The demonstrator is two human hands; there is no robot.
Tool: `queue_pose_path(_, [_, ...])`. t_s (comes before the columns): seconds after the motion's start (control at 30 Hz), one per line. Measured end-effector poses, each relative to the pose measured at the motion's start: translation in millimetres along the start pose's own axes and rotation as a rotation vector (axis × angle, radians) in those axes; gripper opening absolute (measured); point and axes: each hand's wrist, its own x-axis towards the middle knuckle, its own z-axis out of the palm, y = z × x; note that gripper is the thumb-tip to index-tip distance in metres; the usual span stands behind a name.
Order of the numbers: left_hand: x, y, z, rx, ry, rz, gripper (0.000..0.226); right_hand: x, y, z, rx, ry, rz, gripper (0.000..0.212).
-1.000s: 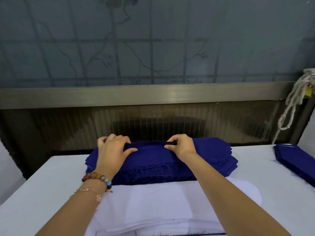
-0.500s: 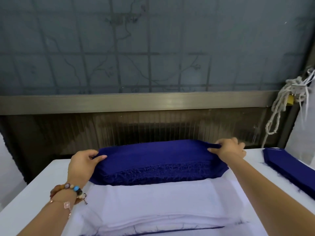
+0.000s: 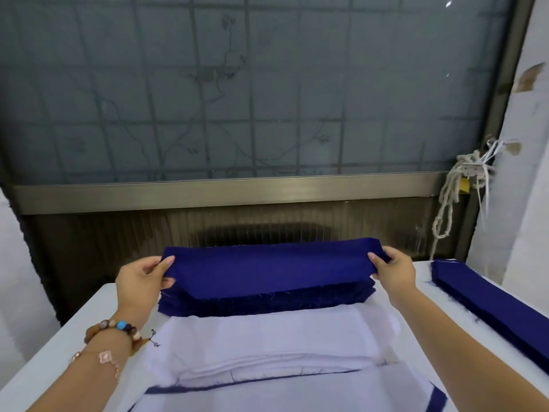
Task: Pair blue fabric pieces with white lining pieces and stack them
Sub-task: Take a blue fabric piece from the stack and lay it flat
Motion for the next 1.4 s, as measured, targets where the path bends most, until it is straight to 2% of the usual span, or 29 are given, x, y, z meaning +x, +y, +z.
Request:
queue_pose_path(0.13, [-27, 3, -15, -0.012, -0.023, -0.092, 0.02, -22, 8, -20, -0.013, -0.011, 0.023, 0.018])
queue_pose_path(0.27, [-59, 0, -34, -0.005, -0.029, -0.211, 0.019, -52, 22, -44, -0.055, -0.036, 0.058, 0.01])
queue_pose_path(0.4, [-88, -12, -59, 0.033, -0.123, -0.309, 0.009, -86, 40, -71, -0.158, -0.092, 0.086, 0.008])
queue_pose_path(0.63, [-124, -33, -90, 0.126, -0.212, -0.401, 0.011, -136, 53, -106, -0.31, -0.133, -0.013, 0.015])
queue_pose_path(0.83, [-150, -49, -101, 0.224, -0.312, -0.284, 0.014, -161, 58, -109, -0.38, -0.159, -0.076, 0.029])
queue_pose_path(1.0, [-157, -53, -101, 0.344, -0.259, -0.171, 0.016, -165, 62, -107, -0.5, -0.162, -0.13, 0.025])
queue_pose_path(1.17, [-161, -47, -99, 0.341, -0.214, -0.116, 0.009, -155, 62, -105, -0.538, -0.153, -0.05, 0.007])
queue_pose_path(1.3, [-162, -49, -101, 0.301, -0.192, -0.101, 0.014, -148, 65, -106, -0.516, -0.078, -0.001, 0.02])
queue_pose_path(1.4, [-162, -54, -102, 0.302, -0.185, -0.081, 0.022, -148, 68, -104, -0.568, -0.052, -0.023, 0.021])
